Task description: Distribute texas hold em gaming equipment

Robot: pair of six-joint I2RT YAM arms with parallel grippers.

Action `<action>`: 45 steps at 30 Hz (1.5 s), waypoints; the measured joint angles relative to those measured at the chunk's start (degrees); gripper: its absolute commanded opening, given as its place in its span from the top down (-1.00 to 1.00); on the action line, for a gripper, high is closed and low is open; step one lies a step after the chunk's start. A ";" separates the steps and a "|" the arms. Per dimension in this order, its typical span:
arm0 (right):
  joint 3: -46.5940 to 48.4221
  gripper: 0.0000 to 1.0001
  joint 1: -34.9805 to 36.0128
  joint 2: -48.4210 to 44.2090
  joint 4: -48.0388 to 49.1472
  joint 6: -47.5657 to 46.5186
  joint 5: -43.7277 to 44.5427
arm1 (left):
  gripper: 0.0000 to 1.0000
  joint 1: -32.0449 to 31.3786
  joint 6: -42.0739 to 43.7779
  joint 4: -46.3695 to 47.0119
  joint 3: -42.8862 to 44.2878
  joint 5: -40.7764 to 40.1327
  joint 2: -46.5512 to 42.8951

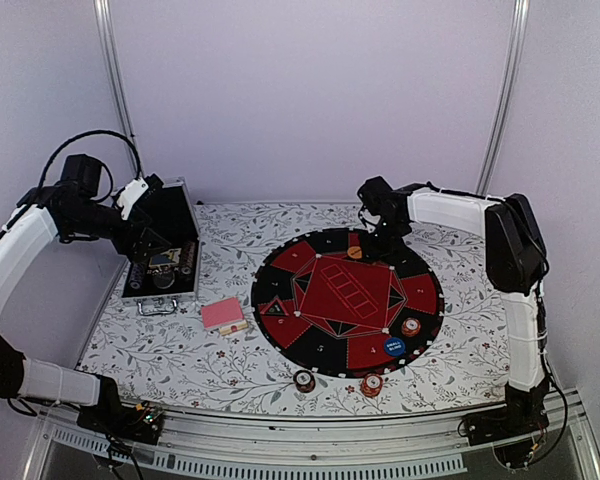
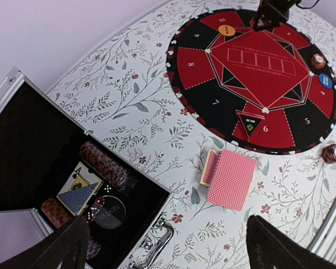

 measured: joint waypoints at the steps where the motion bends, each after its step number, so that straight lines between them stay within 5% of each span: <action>1: 0.72 0.50 -0.59 0.81 0.26 -0.17 0.15 | -0.99 0.00 0.00 0.00 -0.02 -0.02 0.00; 22: 15.08 0.51 -7.30 15.15 3.45 -1.53 0.85 | -0.99 0.00 0.26 0.02 -0.02 -0.02 0.37; 32: 15.45 -0.38 -7.50 15.58 3.28 -2.49 0.68 | -0.99 0.00 0.44 0.00 -0.02 -0.04 0.50; 45: 20.35 -0.51 -7.19 12.26 -0.83 -3.45 0.90 | -0.99 0.00 0.44 0.00 -0.02 -0.04 0.50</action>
